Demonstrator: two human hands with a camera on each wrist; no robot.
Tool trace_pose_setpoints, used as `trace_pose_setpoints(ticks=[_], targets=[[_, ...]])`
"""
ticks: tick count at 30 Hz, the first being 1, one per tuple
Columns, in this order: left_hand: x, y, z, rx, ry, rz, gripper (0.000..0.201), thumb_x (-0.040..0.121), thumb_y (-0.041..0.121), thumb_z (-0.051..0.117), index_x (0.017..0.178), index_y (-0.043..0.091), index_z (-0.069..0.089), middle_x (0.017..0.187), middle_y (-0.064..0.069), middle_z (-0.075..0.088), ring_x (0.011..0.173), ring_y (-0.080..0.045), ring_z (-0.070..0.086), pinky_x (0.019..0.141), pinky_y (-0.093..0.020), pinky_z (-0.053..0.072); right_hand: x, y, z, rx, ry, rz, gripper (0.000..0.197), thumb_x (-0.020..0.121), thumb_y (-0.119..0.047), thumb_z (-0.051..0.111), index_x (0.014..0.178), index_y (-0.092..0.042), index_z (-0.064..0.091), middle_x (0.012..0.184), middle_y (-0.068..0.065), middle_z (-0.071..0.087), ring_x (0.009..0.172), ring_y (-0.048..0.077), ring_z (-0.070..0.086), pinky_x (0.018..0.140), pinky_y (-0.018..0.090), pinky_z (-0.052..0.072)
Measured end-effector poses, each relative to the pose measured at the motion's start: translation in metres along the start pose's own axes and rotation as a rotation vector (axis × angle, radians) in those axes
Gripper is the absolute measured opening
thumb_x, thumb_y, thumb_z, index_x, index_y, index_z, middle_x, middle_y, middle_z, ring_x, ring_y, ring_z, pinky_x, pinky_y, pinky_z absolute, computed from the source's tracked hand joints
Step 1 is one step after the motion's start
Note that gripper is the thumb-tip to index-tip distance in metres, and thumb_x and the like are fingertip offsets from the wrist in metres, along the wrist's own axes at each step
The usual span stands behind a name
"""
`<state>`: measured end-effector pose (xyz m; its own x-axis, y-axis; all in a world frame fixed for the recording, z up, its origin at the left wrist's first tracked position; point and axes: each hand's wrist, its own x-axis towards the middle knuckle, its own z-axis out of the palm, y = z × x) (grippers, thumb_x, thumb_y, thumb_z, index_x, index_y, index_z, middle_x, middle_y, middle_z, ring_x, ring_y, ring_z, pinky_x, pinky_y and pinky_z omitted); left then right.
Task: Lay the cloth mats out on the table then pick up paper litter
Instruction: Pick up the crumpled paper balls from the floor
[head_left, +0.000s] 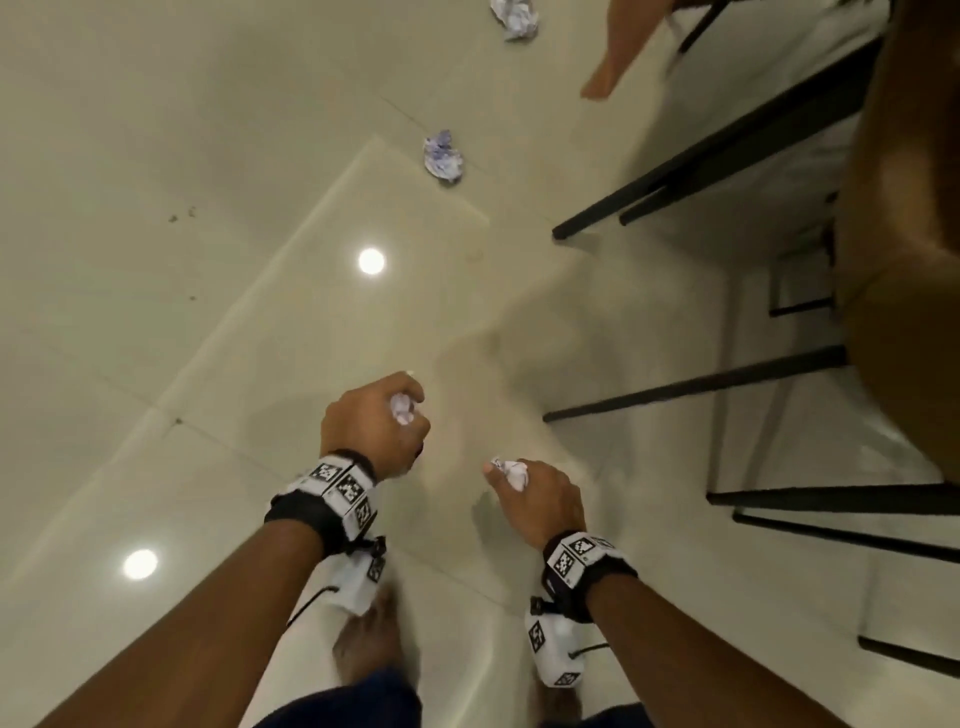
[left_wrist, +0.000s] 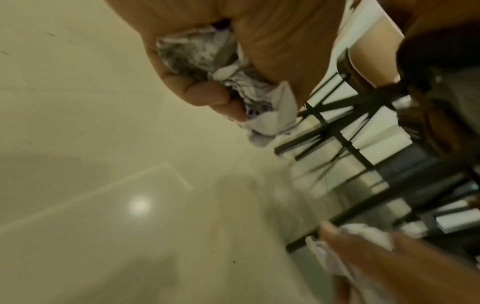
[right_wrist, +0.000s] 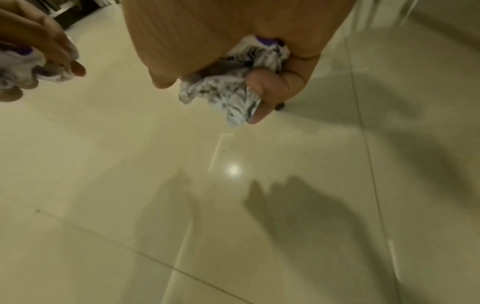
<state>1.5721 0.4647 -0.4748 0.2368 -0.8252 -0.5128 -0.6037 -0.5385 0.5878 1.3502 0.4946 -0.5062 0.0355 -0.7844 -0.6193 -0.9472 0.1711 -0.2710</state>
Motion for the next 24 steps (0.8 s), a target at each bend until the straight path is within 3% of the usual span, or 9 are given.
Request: trace_pose_setpoints(ticks=[2,5,7,9,12,14,17,21,24], targets=[[-0.023,0.003,-0.059,-0.088,0.05,-0.054,0.024,0.072,0.029,0.069,0.093,0.039,0.065,0.074,0.007,0.069,0.072,-0.022,0.064,0.075,-0.029,0.053,-0.015,-0.056,-0.035,0.024,-0.026,-0.026,0.053,0.093,-0.065,0.035,0.066,-0.027,0.059,0.082,0.0,0.07,0.085,0.026,0.065,0.076,0.033,0.049],[-0.043,0.009,-0.144,-0.029,0.021,-0.084,0.041,0.073,0.038,0.069,0.111,0.047,0.056,0.077,0.005,0.069,0.075,-0.023,0.064,0.077,-0.031,0.052,-0.02,-0.139,-0.086,0.085,-0.042,0.014,0.049,0.095,-0.054,0.038,0.064,-0.02,0.056,0.072,0.0,0.06,0.082,0.03,0.061,0.071,0.03,0.042],[-0.044,0.015,-0.198,-0.03,0.064,-0.118,0.025,0.072,0.041,0.071,0.096,0.042,0.064,0.081,0.008,0.072,0.081,-0.021,0.066,0.08,-0.03,0.053,-0.016,-0.189,-0.116,0.159,-0.027,0.059,0.04,0.089,-0.044,0.042,0.058,-0.019,0.048,0.069,-0.001,0.053,0.078,0.032,0.057,0.069,0.028,0.037],[-0.031,0.032,-0.251,-0.038,0.092,-0.156,0.013,0.072,0.043,0.074,0.078,0.035,0.066,0.074,0.009,0.071,0.078,-0.019,0.067,0.076,-0.028,0.052,-0.004,-0.237,-0.149,0.296,0.02,0.101,0.032,0.081,-0.037,0.047,0.055,-0.02,0.038,0.064,-0.003,0.048,0.071,0.03,0.05,0.068,0.029,0.036],[-0.003,0.067,-0.315,-0.006,0.115,-0.192,0.027,0.072,0.051,0.074,0.067,0.026,0.066,0.058,0.007,0.066,0.065,-0.017,0.063,0.064,-0.025,0.046,0.016,-0.288,-0.198,0.416,0.057,0.095,0.016,0.079,-0.033,0.056,0.072,-0.021,0.048,0.065,-0.006,0.053,0.067,0.027,0.05,0.066,0.029,0.036],[0.032,0.093,-0.352,0.022,0.15,-0.173,0.032,0.076,0.05,0.07,0.062,0.022,0.064,0.052,0.005,0.062,0.06,-0.019,0.061,0.059,-0.025,0.042,0.041,-0.317,-0.227,0.461,0.069,0.08,0.011,0.08,-0.032,0.06,0.084,-0.025,0.053,0.073,-0.005,0.06,0.071,0.023,0.054,0.067,0.027,0.036],[0.092,0.13,-0.389,0.07,0.154,-0.144,0.033,0.082,0.041,0.065,0.06,0.017,0.061,0.05,0.002,0.06,0.057,-0.023,0.059,0.058,-0.025,0.038,0.091,-0.345,-0.261,0.472,0.084,0.13,0.006,0.083,-0.029,0.058,0.084,-0.024,0.06,0.083,0.0,0.067,0.077,0.023,0.056,0.069,0.025,0.036],[0.202,0.184,-0.417,0.076,0.149,-0.088,0.03,0.085,0.038,0.062,0.063,0.018,0.063,0.056,0.0,0.062,0.061,-0.026,0.058,0.062,-0.027,0.038,0.172,-0.374,-0.298,0.468,0.107,0.25,0.022,0.088,-0.026,0.05,0.08,-0.017,0.068,0.089,0.005,0.071,0.09,0.032,0.064,0.075,0.029,0.043],[0.271,0.222,-0.422,0.11,0.097,-0.002,0.025,0.085,0.036,0.061,0.068,0.019,0.067,0.062,0.002,0.065,0.066,-0.026,0.061,0.065,-0.026,0.039,0.221,-0.377,-0.319,0.53,0.074,0.311,0.016,0.084,-0.022,0.056,0.089,-0.027,0.07,0.101,0.0,0.072,0.096,0.027,0.065,0.084,0.028,0.047]])
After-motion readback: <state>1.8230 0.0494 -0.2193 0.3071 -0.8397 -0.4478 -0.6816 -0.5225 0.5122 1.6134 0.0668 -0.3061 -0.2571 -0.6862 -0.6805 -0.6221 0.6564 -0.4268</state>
